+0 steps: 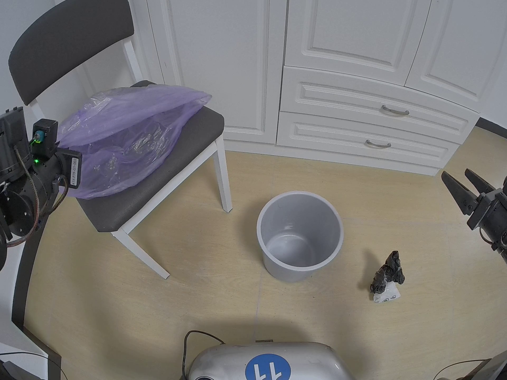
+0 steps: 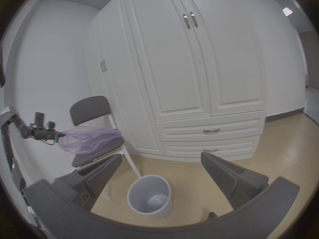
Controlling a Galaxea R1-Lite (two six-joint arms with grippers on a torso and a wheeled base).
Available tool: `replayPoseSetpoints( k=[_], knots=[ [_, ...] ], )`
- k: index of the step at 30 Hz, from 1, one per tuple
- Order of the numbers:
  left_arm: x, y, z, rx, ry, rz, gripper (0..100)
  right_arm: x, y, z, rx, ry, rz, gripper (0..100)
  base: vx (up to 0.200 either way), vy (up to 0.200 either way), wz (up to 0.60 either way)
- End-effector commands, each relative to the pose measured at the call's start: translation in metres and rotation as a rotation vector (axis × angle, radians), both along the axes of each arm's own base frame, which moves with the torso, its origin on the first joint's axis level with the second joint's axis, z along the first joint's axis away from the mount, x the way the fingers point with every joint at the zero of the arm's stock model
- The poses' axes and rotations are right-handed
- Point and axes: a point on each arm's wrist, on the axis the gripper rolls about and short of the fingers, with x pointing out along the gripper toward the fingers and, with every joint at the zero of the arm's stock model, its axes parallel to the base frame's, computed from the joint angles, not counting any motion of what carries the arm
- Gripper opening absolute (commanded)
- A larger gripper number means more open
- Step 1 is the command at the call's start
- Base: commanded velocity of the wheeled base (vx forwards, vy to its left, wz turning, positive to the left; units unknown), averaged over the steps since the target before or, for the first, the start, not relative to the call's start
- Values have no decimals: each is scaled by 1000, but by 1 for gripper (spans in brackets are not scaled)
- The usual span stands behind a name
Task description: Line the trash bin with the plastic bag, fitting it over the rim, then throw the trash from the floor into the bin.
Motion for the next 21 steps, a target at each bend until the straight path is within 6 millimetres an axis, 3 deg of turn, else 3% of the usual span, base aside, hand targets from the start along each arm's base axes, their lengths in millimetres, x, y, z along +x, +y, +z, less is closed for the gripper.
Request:
replayPoseSetpoints(
  k=[1,8,21],
  knots=[
    [-26,-9,8,-57,-45,-70,0,-10,20,0,24,35,-52,100,0,0,0],
    [-31,-8,17,-68,-78,-128,0,-37,38,-10,37,92,-94,100,0,0,0],
    [-53,-13,21,-132,-115,-199,0,-31,43,4,-63,99,-109,100,0,0,0]
  ],
)
